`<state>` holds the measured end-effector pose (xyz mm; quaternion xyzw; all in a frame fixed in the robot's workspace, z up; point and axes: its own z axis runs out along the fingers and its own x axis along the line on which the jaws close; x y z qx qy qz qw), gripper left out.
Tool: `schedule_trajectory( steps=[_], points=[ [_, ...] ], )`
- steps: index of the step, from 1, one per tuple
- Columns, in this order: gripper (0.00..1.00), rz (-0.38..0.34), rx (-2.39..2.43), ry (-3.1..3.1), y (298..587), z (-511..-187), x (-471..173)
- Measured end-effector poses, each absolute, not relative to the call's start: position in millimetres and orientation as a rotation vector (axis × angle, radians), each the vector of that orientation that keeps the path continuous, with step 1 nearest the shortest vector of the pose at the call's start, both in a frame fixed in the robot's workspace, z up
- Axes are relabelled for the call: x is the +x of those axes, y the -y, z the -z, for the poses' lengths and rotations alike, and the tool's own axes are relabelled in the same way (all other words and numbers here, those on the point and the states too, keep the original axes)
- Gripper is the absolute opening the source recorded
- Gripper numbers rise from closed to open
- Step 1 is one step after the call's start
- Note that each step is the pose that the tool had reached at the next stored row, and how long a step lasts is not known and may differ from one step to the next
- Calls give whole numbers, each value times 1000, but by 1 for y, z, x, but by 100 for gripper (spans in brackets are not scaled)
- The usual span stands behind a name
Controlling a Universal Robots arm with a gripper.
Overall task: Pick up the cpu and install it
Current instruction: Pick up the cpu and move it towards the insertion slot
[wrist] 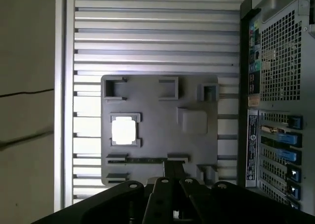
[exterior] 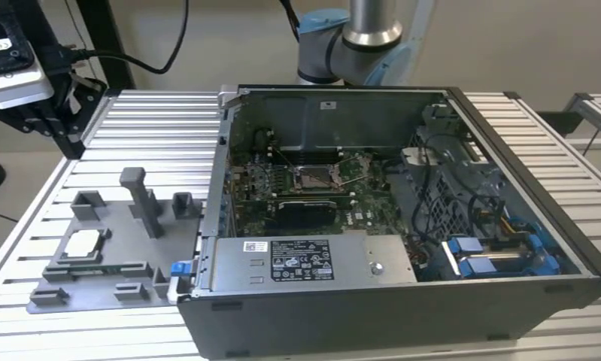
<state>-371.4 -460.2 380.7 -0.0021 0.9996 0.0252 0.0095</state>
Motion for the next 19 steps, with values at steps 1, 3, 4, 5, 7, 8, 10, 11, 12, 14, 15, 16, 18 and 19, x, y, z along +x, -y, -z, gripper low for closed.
schedule_trajectory(
  steps=[1,3,4,5,7,8,10,11,12,14,15,16,18,19],
  points=[
    [0,-79,-9,-3122,460,-380,-373],
    [0,-79,-14,-3122,459,-380,-376],
    [0,-79,-15,-3122,458,-380,-378],
    [0,-79,-17,-3122,458,-380,-379],
    [0,-79,-20,-3122,456,-379,-383],
    [0,-79,-22,-3122,455,-379,-384],
    [0,-79,-24,-3122,454,-379,-387],
    [0,-79,-25,-3122,453,-379,-389],
    [0,-79,-26,-3122,452,-378,-390],
    [0,-79,-28,-3122,450,-378,-394],
    [0,-79,-28,-3122,449,-378,-395],
    [0,-79,-29,-3122,448,-378,-397],
    [0,-79,-30,-3122,446,-378,-401],
    [0,-79,-30,-3122,445,-378,-402]
  ],
)
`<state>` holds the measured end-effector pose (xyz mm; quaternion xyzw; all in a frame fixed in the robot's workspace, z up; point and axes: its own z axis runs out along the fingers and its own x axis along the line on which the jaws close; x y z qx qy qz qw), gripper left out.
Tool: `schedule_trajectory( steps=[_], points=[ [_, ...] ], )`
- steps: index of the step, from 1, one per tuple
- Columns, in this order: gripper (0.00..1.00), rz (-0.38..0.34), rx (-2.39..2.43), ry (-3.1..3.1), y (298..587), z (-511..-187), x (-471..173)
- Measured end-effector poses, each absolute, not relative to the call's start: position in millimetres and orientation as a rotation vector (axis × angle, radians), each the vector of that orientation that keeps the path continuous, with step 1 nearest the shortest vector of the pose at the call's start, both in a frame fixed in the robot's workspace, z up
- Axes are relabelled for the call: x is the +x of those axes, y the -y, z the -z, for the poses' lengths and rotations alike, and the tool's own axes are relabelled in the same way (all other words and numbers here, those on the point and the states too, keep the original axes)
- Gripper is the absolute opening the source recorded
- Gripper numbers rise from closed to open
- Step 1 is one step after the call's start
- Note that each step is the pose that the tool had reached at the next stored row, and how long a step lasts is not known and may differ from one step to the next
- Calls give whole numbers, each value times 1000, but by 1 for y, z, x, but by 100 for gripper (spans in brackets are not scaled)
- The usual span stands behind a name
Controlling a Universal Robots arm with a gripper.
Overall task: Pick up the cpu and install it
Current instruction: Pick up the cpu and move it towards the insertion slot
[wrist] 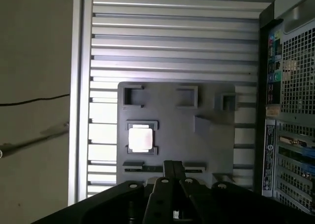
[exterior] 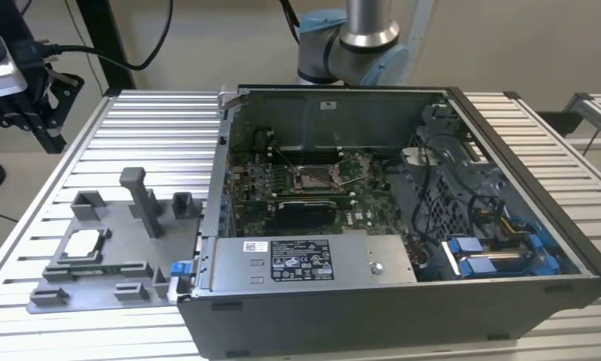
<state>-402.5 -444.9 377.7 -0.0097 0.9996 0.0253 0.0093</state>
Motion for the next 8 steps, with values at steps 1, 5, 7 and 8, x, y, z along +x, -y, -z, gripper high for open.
schedule_trajectory(
  steps=[1,5,7,8],
  points=[
    [0,-79,-31,-3122,444,-378,-404],
    [0,-79,-32,-3122,440,-377,-412],
    [0,-79,-33,-3122,438,-377,-416],
    [0,-79,-34,-3122,437,-377,-418]
  ],
)
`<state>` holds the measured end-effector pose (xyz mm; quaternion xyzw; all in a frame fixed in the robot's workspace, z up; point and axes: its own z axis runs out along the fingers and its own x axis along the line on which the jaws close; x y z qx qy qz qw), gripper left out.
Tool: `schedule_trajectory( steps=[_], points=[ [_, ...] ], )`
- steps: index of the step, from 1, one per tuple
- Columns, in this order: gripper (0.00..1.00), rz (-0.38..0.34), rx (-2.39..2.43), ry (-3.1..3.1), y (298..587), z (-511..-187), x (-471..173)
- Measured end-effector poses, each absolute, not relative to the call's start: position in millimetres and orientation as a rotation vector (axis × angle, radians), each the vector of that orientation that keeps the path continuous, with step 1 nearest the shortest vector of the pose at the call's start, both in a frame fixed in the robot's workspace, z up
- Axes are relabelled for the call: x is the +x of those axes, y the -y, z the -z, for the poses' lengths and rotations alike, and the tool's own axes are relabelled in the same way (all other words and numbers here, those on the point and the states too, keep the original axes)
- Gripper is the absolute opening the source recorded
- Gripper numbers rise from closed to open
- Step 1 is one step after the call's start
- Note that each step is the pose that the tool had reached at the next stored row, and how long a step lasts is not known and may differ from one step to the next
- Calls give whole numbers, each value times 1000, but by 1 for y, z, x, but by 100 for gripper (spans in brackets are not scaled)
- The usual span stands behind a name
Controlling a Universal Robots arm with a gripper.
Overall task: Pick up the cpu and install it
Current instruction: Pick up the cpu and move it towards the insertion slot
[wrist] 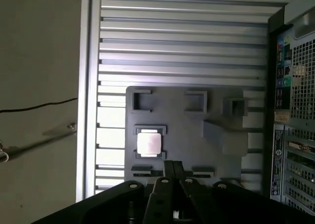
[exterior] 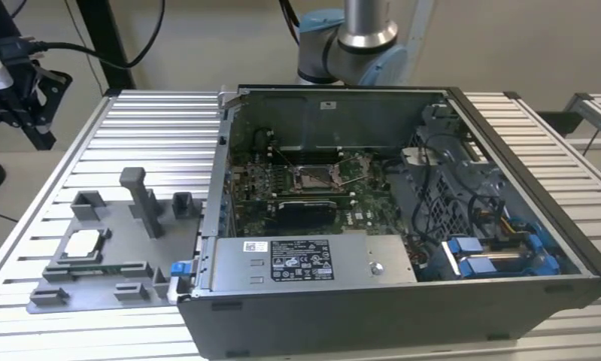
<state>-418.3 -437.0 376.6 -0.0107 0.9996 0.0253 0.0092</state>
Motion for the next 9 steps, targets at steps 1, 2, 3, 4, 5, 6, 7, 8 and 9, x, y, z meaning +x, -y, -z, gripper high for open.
schedule_trajectory(
  steps=[1,2,3,4,5,6,7,8,9],
  points=[
    [0,-79,-34,-3122,436,-376,-420],
    [0,-79,-34,-3122,435,-376,-422],
    [0,-79,-35,-3122,434,-376,-425],
    [0,-79,-35,-3122,433,-376,-427],
    [0,-79,-36,-3122,432,-376,-429],
    [0,-79,-36,-3122,432,-376,-431],
    [0,-79,-37,-3122,431,-375,-433],
    [0,-79,-37,-3122,430,-375,-435],
    [0,-79,-38,-3122,429,-375,-437]
  ],
)
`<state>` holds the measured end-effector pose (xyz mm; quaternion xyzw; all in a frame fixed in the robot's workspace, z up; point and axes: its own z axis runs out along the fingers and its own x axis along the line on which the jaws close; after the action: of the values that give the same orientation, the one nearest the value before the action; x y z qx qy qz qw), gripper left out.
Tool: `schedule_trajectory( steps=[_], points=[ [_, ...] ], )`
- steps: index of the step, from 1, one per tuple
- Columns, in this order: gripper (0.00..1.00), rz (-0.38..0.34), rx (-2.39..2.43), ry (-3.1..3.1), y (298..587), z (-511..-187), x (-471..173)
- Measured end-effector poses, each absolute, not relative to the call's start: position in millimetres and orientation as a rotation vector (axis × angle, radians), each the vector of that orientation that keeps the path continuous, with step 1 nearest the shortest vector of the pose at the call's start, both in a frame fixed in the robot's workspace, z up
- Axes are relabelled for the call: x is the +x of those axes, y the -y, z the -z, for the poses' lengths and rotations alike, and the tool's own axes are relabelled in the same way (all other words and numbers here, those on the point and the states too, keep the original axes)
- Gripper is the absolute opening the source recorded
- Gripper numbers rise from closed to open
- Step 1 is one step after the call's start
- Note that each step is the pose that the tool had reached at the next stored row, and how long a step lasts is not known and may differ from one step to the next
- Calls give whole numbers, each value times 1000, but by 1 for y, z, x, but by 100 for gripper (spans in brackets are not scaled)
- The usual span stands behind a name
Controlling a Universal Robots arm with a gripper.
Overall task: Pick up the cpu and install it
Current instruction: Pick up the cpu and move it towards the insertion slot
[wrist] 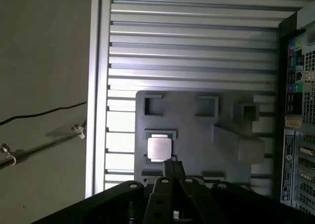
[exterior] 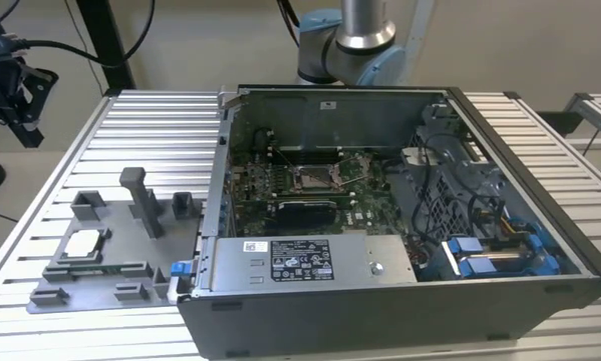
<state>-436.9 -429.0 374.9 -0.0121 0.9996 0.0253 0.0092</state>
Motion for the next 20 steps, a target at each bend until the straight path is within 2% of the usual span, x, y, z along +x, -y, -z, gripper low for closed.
schedule_trajectory(
  steps=[20],
  points=[
    [0,-79,-52,-3122,425,-374,-441]
  ],
)
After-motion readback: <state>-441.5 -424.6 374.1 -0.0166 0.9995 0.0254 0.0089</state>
